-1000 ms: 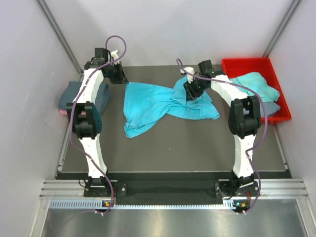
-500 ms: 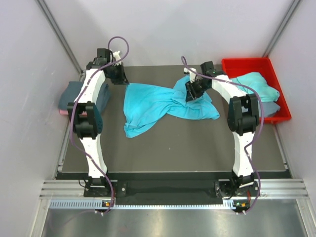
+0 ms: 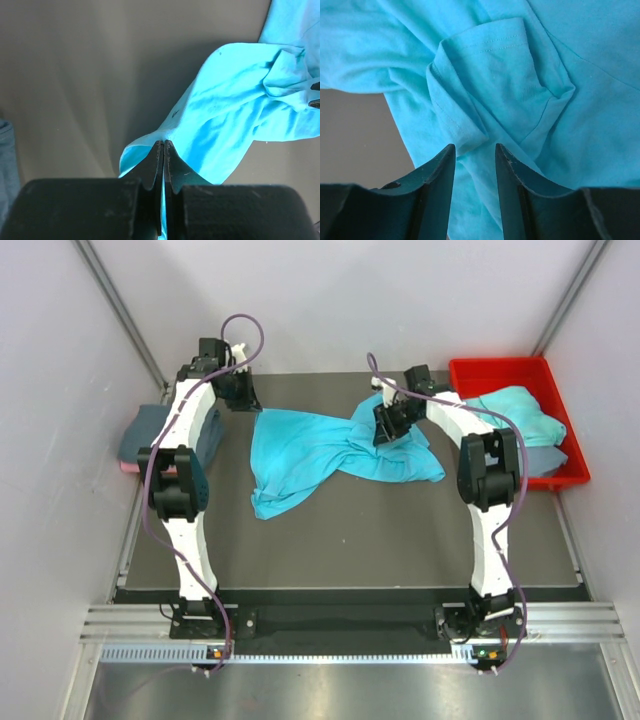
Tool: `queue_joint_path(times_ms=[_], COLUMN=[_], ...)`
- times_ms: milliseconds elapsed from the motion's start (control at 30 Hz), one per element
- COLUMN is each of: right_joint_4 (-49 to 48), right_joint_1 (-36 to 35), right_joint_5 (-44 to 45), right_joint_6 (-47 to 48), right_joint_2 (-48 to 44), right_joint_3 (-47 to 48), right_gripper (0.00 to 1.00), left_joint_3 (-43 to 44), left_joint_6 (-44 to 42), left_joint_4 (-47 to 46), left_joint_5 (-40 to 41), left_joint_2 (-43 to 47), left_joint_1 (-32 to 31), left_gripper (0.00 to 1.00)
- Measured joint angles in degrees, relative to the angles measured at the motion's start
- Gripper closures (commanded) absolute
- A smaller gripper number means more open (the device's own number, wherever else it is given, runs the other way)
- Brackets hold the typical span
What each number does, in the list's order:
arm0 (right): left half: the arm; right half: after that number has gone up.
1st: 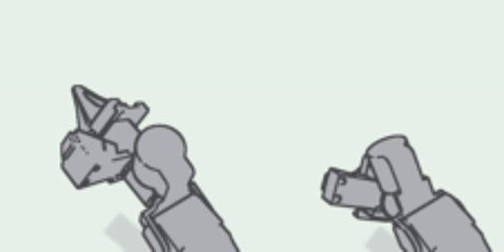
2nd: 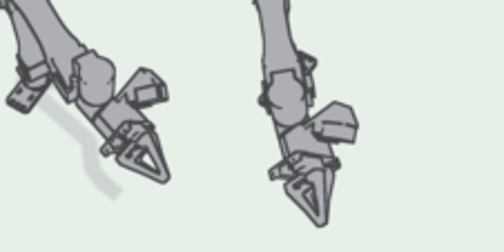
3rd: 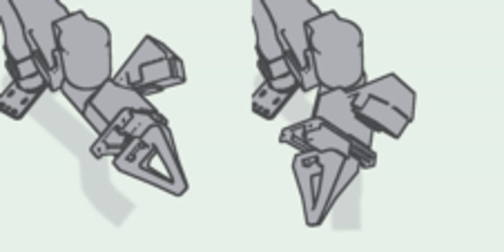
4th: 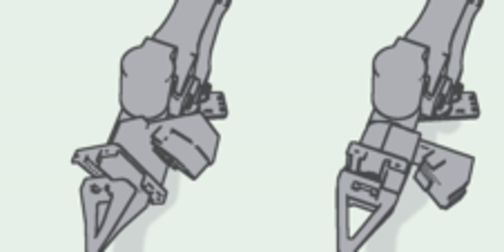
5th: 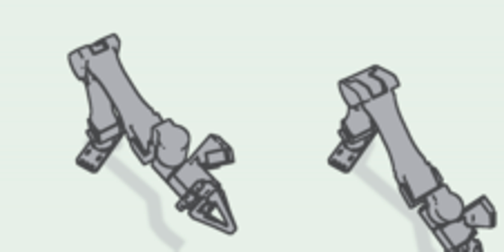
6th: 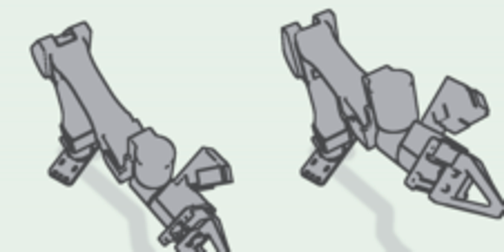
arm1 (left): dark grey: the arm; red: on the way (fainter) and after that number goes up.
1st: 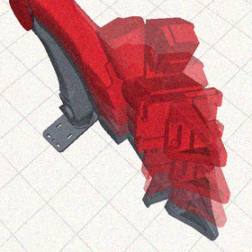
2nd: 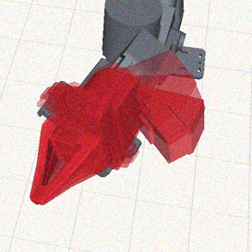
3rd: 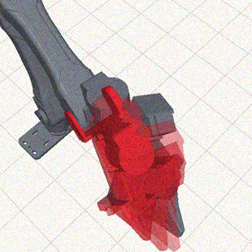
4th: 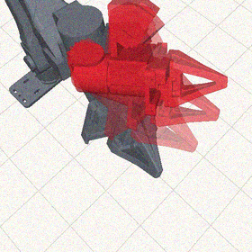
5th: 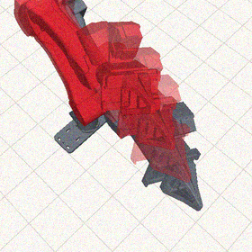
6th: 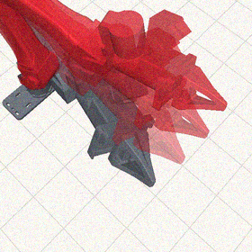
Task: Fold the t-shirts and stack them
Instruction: Flatten the tshirt out
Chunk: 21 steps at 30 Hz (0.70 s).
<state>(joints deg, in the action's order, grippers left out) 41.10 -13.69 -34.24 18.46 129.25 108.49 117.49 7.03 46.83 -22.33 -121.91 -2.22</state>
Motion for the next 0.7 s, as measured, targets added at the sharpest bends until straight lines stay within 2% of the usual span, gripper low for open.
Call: queue_joint_path(times_ms=[300,400,600,700], right_joint_4=[-0.5,-0.9,-1.7,-2.1], right_joint_1=[0.0,0.0,-0.1,-0.1], right_joint_5=[-0.2,-0.4,-1.1,-1.6], right_joint_6=[-0.7,-1.0,-2.1,-2.3], right_joint_2=[1.9,1.9,1.9,1.9], right_joint_3=[0.4,0.4,0.4,0.4], right_gripper=[0.62,0.69,0.71,0.75], left_joint_3=[-0.3,-0.4,-0.6,-0.6], left_joint_6=[-1.0,-1.2,-1.3,-1.5], left_joint_4=[0.3,0.3,0.3,0.3], left_joint_5=[1.4,1.7,2.3,2.6], left_joint_2=[0.0,0.0,0.0,0.0], left_joint_1=[-0.3,-0.4,-1.0,-1.4], left_gripper=[1.0,1.0,1.0,1.0])
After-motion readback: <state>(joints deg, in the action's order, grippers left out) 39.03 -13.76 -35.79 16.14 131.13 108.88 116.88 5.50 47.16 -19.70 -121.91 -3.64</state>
